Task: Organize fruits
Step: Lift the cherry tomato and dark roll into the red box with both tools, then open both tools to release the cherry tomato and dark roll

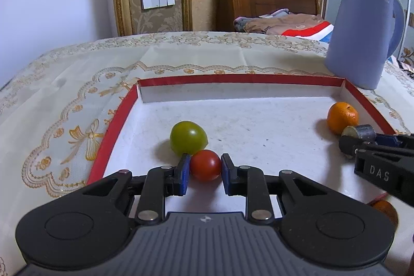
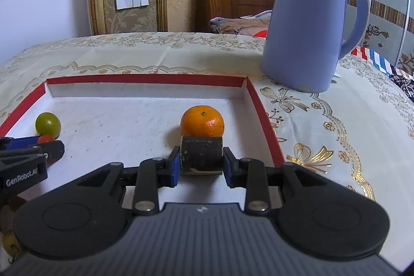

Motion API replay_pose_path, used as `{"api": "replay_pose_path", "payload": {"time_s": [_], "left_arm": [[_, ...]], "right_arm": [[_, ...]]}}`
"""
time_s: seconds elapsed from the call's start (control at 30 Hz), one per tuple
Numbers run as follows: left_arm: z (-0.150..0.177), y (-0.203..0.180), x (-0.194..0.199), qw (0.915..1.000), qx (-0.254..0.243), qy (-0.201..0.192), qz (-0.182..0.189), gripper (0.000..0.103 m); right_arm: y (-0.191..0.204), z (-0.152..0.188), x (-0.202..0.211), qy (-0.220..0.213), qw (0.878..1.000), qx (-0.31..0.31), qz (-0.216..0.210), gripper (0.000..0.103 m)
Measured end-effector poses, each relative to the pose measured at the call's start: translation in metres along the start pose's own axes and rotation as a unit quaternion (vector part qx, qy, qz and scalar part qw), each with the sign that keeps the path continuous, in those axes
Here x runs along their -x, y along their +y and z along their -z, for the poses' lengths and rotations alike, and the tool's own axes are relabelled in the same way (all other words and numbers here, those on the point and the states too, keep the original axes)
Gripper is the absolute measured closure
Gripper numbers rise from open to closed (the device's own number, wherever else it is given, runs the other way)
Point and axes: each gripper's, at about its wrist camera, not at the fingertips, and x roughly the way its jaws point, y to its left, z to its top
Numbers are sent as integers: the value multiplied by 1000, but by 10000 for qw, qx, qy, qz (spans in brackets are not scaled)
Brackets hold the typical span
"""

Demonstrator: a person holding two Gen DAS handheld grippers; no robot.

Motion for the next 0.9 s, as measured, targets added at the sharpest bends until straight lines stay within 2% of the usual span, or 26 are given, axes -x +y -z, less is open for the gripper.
{"api": "replay_pose_path", "payload": {"time_s": [0.77, 0.83, 0.9], "left_arm": [[-6, 2, -11, 9999, 77, -69, -77, 77], [-5, 2, -10, 9999, 91, -73, -86, 75], [-4, 2, -8, 9999, 86, -69, -93, 66]], "right_arm": [[-3, 2, -5, -6, 9999, -117, 1, 70], [-5, 2, -6, -16, 9998, -189, 16, 70], [-8, 1, -7, -3, 9997, -237, 41, 69]]}}
